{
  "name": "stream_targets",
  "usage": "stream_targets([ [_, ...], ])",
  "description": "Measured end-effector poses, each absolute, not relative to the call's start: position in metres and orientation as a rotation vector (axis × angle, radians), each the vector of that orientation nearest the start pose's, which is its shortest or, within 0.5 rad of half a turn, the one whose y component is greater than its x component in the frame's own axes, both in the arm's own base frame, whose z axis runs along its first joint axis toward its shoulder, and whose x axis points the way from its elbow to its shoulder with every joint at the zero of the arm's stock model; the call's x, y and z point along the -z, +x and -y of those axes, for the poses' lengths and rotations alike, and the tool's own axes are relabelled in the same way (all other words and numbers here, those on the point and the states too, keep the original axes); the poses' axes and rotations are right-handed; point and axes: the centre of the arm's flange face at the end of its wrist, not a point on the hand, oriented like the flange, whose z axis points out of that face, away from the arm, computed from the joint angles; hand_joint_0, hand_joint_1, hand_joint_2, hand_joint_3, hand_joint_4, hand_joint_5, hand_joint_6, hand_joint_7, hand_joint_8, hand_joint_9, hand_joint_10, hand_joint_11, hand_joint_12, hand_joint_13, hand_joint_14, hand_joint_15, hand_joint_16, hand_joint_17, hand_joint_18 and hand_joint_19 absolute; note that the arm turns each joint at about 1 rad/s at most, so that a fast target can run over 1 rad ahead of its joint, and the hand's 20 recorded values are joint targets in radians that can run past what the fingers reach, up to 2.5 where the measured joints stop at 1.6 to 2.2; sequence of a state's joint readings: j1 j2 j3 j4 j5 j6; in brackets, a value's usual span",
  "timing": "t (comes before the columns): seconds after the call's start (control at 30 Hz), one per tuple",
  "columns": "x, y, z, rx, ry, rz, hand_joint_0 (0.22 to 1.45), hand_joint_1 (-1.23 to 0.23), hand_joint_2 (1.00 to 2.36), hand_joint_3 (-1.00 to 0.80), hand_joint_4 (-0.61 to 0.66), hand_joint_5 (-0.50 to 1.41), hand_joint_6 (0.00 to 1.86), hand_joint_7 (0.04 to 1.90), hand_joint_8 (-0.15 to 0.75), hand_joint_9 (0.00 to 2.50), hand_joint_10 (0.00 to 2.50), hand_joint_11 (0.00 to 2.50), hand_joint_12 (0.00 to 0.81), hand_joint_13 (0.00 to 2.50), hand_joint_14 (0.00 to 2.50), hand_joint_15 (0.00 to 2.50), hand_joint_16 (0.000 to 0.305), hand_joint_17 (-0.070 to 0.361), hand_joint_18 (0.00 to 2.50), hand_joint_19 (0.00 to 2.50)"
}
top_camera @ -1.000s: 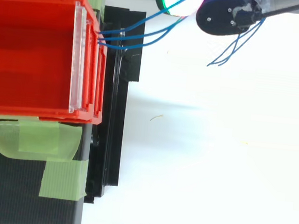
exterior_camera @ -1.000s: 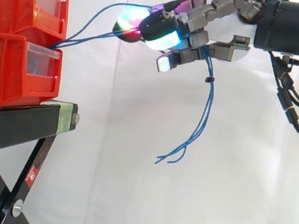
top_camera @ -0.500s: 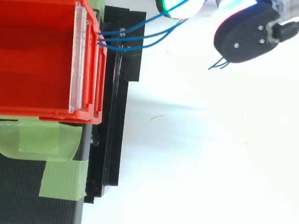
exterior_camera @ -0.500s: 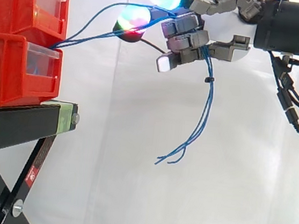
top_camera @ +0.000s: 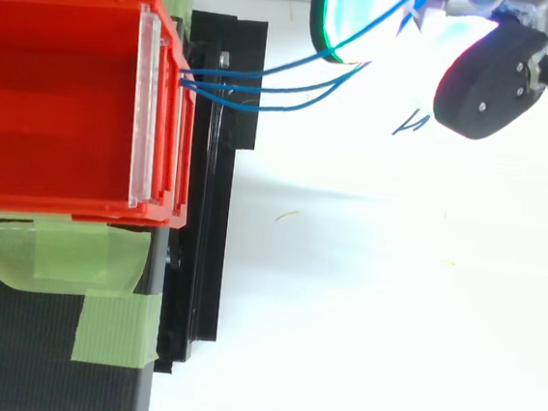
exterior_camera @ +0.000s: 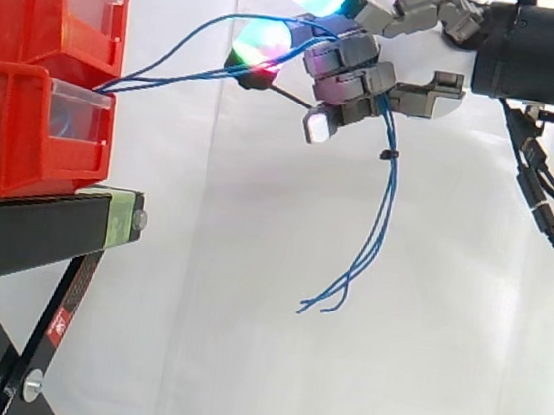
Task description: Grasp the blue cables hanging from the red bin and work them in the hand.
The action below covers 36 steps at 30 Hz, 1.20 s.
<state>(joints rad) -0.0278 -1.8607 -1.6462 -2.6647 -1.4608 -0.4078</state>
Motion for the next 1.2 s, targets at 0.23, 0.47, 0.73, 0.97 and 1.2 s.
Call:
stream_targets([
  [0.23,-0.3415,0.5933,0.1599,-0.822,0.915,-1.208,0.74,-0.69,1.00,-1.00,0.25,0.45,0.39,1.24,0.382,0.71,2.50,2.50,0.466,0.94,2.50,1.56,0.054,0.122,1.15,0.70],
  [0.47,-0.3415,0.5936,0.1588,-0.815,0.909,-1.211,0.73,-0.69,1.00,-1.00,0.23,0.53,0.34,1.28,0.366,0.82,2.50,2.50,0.465,1.01,2.50,1.57,0.055,0.123,1.22,0.66],
  [0.73,-0.3418,0.5940,0.1585,-0.818,0.905,-1.209,0.71,-0.69,1.00,-1.00,0.24,0.58,0.29,1.33,0.356,0.88,2.50,2.50,0.455,1.06,2.50,1.56,0.056,0.126,1.28,0.63],
  [0.97,-0.3395,0.5920,0.1583,-0.810,0.917,-1.229,0.72,-0.70,1.00,-1.00,0.23,0.62,0.28,1.34,0.331,0.98,2.50,2.50,0.456,1.12,2.50,1.57,0.055,0.123,1.34,0.63],
  [1.2,-0.3390,0.5916,0.1582,-0.809,0.918,-1.234,0.73,-0.69,1.00,-1.00,0.19,0.67,0.24,1.37,0.309,1.05,2.50,2.50,0.446,1.15,2.50,1.59,0.054,0.121,1.37,0.66],
])
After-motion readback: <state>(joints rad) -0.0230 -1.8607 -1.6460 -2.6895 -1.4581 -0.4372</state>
